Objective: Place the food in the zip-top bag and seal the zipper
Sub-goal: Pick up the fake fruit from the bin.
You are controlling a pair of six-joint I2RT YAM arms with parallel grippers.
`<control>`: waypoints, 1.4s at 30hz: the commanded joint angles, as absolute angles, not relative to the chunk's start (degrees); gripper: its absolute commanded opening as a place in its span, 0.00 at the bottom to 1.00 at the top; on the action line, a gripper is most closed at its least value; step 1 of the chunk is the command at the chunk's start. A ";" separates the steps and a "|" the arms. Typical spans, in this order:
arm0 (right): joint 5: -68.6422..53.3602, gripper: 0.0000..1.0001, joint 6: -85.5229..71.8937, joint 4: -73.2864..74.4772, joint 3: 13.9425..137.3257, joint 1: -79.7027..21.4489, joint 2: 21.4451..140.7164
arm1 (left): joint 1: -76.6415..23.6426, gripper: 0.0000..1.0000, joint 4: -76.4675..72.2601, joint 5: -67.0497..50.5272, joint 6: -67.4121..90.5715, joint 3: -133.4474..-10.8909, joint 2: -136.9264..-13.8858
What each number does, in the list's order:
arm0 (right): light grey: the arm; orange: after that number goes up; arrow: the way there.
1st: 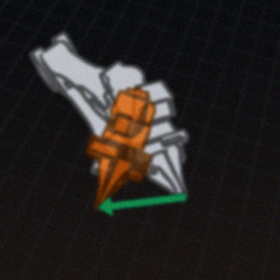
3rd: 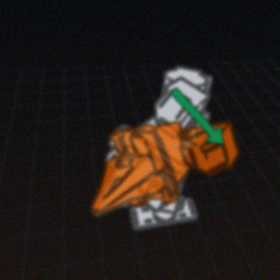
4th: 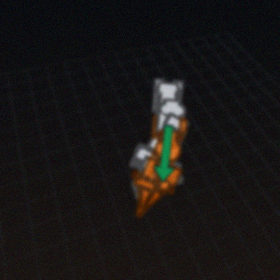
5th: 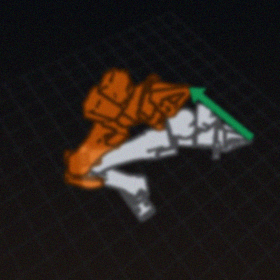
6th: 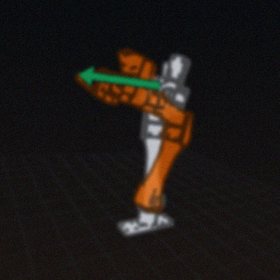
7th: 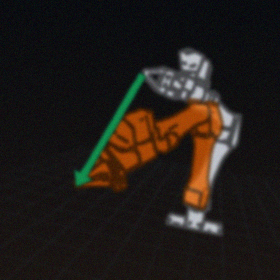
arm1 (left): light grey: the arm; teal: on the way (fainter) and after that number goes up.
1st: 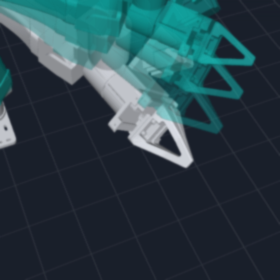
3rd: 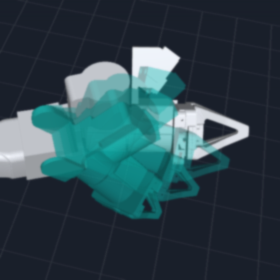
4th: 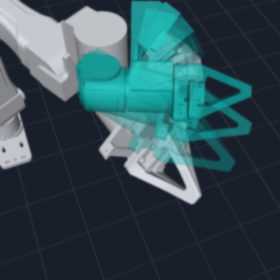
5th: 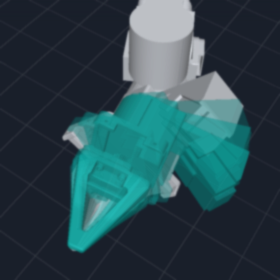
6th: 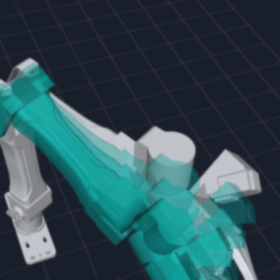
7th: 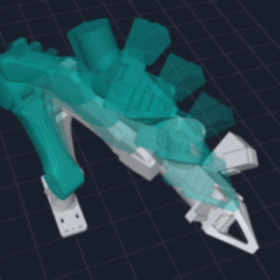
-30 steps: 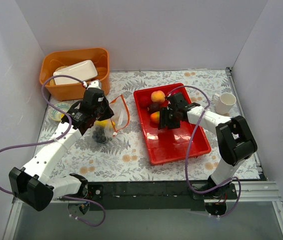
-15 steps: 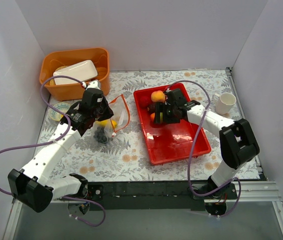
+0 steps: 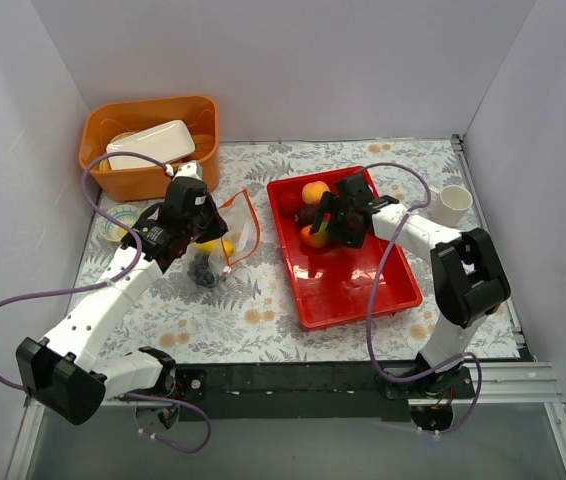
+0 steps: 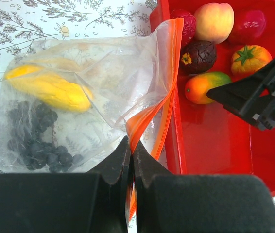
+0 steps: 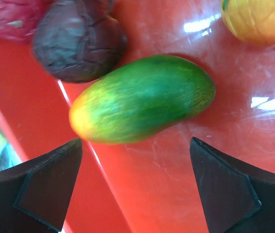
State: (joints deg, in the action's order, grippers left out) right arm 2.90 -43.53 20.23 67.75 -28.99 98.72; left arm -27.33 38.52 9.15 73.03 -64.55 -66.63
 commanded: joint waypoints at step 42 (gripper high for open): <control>12.83 0.97 -19.09 21.89 82.88 -28.30 106.87 | -27.16 0.00 37.53 8.09 72.77 -63.37 -65.57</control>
